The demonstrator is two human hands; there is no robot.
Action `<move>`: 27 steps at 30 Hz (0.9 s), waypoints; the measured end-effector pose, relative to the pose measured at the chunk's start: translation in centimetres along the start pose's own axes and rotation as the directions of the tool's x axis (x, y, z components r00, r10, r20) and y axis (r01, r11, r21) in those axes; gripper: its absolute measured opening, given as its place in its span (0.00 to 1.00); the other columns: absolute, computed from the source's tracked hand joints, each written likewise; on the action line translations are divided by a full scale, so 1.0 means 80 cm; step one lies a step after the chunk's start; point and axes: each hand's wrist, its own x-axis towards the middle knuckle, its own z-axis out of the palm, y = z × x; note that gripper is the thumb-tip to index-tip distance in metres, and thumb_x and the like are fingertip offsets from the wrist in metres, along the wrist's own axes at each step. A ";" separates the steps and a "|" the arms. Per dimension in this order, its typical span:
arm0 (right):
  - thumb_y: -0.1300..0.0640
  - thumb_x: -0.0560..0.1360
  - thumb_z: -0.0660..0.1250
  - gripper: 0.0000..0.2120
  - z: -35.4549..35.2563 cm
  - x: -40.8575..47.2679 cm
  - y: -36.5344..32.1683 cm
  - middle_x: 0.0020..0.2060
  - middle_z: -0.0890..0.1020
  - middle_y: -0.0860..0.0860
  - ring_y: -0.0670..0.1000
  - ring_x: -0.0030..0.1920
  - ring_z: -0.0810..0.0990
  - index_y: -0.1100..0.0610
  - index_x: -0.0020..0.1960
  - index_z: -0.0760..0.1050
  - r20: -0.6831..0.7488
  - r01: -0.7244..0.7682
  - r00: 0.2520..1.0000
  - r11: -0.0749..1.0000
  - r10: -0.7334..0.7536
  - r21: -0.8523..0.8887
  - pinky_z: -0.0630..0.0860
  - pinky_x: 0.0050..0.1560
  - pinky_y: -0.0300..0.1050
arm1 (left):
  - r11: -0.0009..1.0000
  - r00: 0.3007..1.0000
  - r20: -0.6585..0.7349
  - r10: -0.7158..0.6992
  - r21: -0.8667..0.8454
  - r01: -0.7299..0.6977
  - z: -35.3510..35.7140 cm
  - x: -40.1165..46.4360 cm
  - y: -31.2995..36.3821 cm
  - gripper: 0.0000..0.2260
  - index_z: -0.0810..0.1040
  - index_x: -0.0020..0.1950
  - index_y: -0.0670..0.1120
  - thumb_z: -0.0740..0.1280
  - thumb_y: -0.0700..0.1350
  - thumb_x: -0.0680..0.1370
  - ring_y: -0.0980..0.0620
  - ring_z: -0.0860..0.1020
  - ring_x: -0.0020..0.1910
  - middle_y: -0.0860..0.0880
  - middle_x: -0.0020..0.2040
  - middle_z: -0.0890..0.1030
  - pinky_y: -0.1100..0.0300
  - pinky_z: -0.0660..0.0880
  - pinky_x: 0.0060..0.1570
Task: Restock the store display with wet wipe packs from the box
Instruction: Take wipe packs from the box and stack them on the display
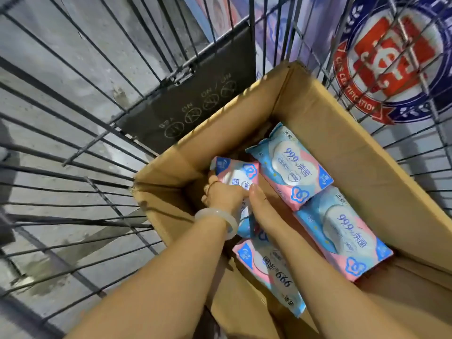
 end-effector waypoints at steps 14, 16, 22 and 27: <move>0.44 0.54 0.81 0.44 -0.025 0.016 -0.038 0.58 0.77 0.50 0.50 0.59 0.76 0.58 0.64 0.70 0.036 0.264 0.964 0.929 -0.264 -0.261 0.72 0.66 0.47 | 0.924 0.984 -0.176 0.011 0.377 0.057 -0.028 0.006 -0.005 0.52 0.49 0.75 0.43 0.79 0.51 0.62 0.44 0.60 0.72 0.42 0.74 0.56 0.51 0.62 0.69; 0.42 0.47 0.81 0.50 -0.020 0.028 -0.029 0.58 0.80 0.51 0.50 0.58 0.79 0.59 0.64 0.70 0.054 0.233 0.972 0.961 -0.227 -0.147 0.75 0.64 0.50 | 0.961 0.969 -0.211 -0.130 0.215 0.176 -0.025 0.013 -0.016 0.52 0.52 0.74 0.41 0.80 0.51 0.60 0.44 0.64 0.70 0.41 0.72 0.60 0.53 0.66 0.67; 0.42 0.50 0.81 0.45 -0.024 0.034 -0.007 0.57 0.81 0.50 0.49 0.57 0.80 0.56 0.63 0.74 0.004 0.171 0.985 0.981 -0.172 -0.089 0.76 0.61 0.48 | 0.972 0.963 0.153 -0.220 0.121 0.203 -0.025 0.021 -0.020 0.43 0.71 0.65 0.36 0.80 0.54 0.56 0.43 0.74 0.64 0.42 0.63 0.75 0.54 0.72 0.64; 0.33 0.44 0.78 0.48 -0.032 0.023 0.029 0.58 0.82 0.46 0.48 0.60 0.80 0.49 0.62 0.75 0.000 0.147 0.989 0.987 -0.147 -0.064 0.76 0.63 0.52 | 0.973 0.998 0.059 -0.018 0.230 0.004 -0.026 0.000 -0.020 0.50 0.57 0.70 0.38 0.82 0.48 0.57 0.45 0.65 0.70 0.42 0.68 0.66 0.51 0.68 0.68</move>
